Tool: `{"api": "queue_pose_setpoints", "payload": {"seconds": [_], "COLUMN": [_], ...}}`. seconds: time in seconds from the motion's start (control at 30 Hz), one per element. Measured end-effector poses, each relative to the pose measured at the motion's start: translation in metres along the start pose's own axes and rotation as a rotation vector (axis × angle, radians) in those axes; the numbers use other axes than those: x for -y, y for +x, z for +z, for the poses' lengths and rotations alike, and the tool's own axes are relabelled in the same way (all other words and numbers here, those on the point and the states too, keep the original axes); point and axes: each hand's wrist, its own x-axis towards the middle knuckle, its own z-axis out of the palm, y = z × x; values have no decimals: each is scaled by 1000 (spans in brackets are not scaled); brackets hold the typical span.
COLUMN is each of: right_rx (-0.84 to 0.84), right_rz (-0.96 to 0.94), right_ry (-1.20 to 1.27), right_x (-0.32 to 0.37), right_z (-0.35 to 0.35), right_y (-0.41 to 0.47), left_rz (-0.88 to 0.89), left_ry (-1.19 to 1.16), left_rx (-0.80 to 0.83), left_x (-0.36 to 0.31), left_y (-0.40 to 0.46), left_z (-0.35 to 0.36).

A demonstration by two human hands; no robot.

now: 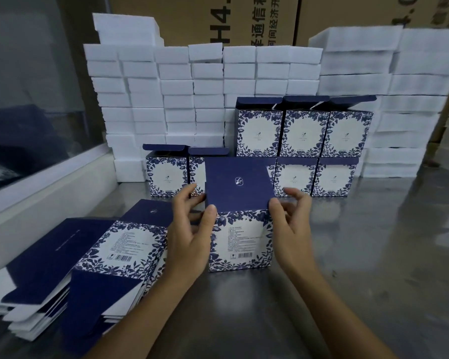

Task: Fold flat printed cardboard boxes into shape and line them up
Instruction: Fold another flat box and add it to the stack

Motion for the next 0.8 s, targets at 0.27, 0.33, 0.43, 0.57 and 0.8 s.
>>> {"api": "queue_pose_setpoints", "payload": {"seconds": [0.27,0.33,0.43,0.57,0.8], "right_rx": [-62,-10,21,-54,-119], "right_rz": [-476,-550,-554,-518,-564], "right_ry": [-624,-745,-824,-736,-753], "right_x": [7,10,11,11,6], "right_z": [9,15,26,31,26], "right_y": [-6,-13,-25,-26,-20], "left_rz": [253,280,311,339,330], "left_ry": [361,445,501,522,511], "left_rx": [79,83,60,24,-14], "left_x": [-3,-5,-7,-8,-5], "left_y": [-2,-6,-7,-6,-3], "left_z": [-1,1,2,5,8]}}
